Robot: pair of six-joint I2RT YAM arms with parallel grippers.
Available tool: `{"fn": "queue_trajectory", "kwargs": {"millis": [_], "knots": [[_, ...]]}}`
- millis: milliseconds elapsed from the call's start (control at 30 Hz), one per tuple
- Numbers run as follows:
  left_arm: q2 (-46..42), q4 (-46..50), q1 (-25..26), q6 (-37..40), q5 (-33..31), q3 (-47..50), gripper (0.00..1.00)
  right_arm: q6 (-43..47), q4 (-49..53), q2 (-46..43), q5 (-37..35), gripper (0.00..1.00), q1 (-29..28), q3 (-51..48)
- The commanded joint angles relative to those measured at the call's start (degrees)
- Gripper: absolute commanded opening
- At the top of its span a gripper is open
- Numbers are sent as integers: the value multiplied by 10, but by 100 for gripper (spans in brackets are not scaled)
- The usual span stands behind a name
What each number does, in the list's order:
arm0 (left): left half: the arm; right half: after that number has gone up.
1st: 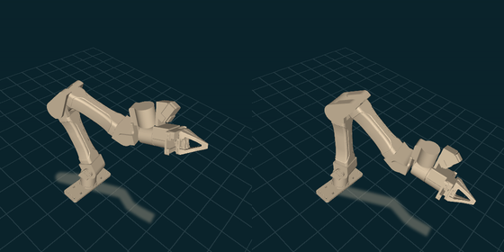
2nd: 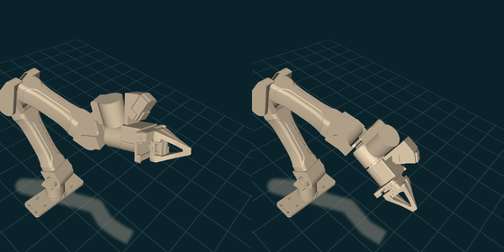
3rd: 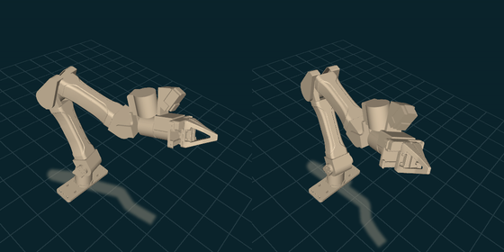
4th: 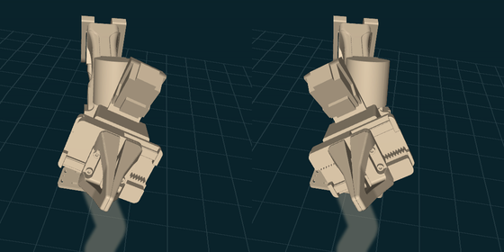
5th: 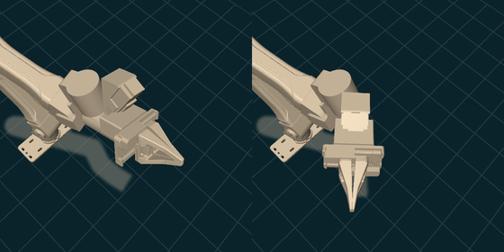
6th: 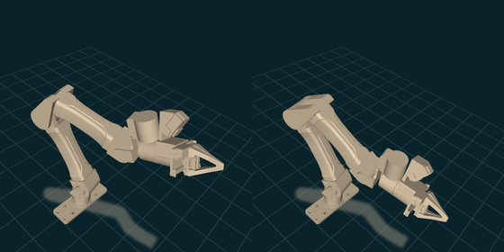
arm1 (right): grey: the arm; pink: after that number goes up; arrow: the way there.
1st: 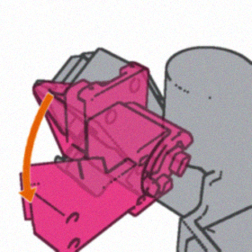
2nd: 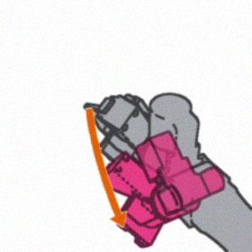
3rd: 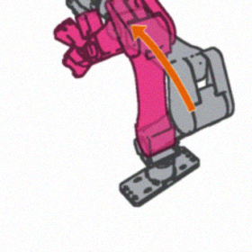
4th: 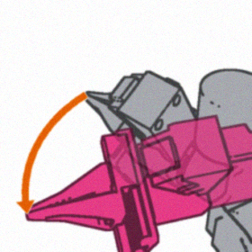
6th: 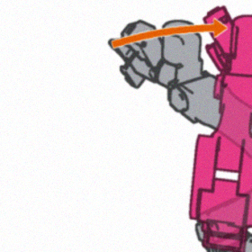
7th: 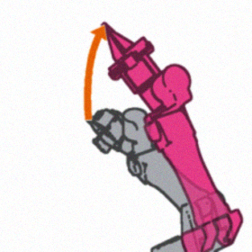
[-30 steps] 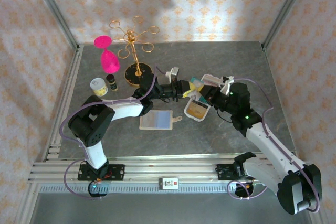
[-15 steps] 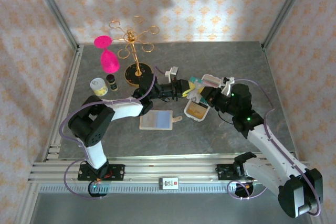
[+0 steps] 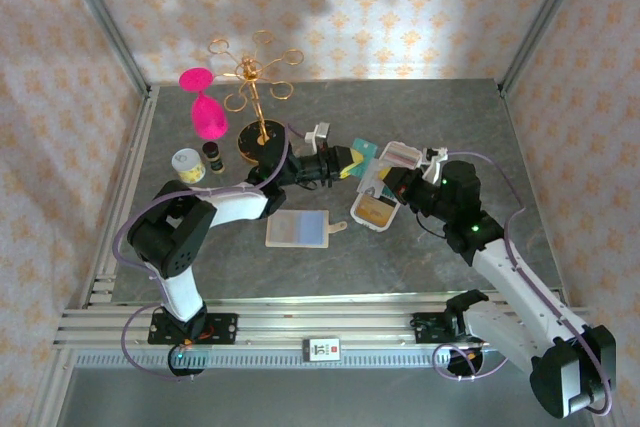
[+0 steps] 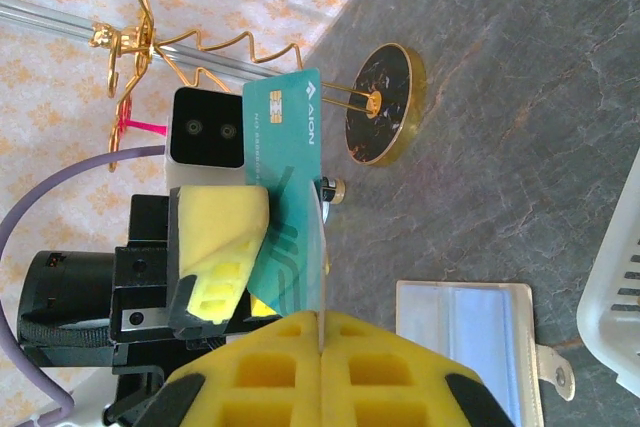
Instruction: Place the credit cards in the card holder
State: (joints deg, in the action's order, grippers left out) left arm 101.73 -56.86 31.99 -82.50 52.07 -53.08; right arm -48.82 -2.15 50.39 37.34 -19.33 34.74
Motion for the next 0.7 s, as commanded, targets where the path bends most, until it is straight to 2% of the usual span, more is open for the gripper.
{"fn": "queue_trajectory", "kwargs": {"millis": [0,100,333,433,533,600,667], "knots": [[-12,-40,-1,2,7,2,10,4,2,-11,3,0,2,10],[-13,-27,-10,12,4,2,1,42,39,-21,-6,0,2,36],[-47,96,-65,106,4,4,1,245,206,-16,-59,0,1,149],[-74,223,-90,204,-5,-9,1,387,273,16,-87,0,1,196],[-112,356,-100,308,-46,-28,1,565,328,63,-104,0,1,229],[-135,390,-104,339,-65,-24,1,662,366,105,-106,0,1,257],[-159,384,-108,346,-74,-4,1,758,409,160,-117,0,2,294]]}}
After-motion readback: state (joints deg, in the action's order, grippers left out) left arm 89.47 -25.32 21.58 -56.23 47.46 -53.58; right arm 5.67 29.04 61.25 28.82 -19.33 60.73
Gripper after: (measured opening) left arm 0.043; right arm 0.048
